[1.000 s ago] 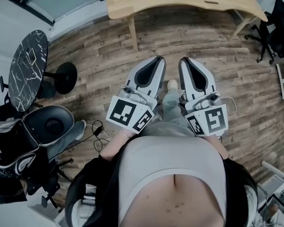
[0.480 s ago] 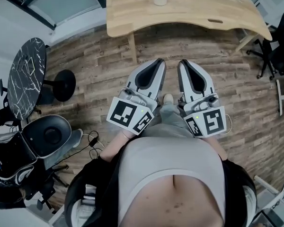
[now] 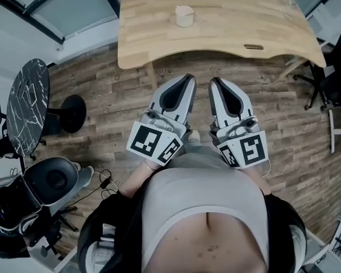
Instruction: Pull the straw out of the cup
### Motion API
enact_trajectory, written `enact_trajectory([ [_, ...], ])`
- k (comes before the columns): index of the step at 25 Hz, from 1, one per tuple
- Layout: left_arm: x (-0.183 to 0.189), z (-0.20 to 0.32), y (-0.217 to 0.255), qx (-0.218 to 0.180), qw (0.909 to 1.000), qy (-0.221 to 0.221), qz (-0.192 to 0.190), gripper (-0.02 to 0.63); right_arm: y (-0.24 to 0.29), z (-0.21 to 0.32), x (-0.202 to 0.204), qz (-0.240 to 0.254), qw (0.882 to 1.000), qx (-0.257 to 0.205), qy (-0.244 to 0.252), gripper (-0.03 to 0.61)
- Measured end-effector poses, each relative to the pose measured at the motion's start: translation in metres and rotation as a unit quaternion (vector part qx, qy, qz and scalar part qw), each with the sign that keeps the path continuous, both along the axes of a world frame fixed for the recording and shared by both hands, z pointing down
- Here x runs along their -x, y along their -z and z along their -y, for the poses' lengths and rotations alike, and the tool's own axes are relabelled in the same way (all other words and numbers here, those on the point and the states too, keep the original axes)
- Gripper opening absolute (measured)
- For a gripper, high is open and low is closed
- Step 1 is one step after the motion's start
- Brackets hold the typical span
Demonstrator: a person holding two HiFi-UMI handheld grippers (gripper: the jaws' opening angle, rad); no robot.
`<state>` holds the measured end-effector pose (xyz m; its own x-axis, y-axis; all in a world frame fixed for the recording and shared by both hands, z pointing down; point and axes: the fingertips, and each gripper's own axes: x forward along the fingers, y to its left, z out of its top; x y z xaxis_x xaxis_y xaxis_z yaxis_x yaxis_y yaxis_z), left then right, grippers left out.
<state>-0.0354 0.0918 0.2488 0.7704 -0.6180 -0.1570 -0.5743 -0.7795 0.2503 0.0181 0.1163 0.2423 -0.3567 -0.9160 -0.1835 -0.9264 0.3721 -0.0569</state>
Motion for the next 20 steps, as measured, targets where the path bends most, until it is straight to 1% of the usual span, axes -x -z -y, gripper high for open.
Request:
enact_trajectory([
  [5, -0.025, 0.027, -0.002, 0.005, 1.0000, 0.005, -0.001, 0.014, -0.002, 0.028, -0.026, 0.003, 1.000, 0.006, 0.002, 0.037],
  [10, -0.033, 0.049, -0.003, 0.010, 0.9997, 0.022, -0.001, 0.014, -0.005, 0.050, -0.042, 0.006, 1.000, 0.015, 0.009, 0.037],
  [15, -0.034, 0.060, -0.005, 0.012, 0.9994, 0.032, 0.003, 0.014, -0.007, 0.063, -0.043, 0.011, 1.000, 0.017, 0.018, 0.037],
  [20, -0.029, 0.064, -0.005, 0.012, 0.9995, 0.030, 0.005, 0.014, -0.007, 0.068, -0.035, 0.014, 1.000, 0.016, 0.022, 0.037],
])
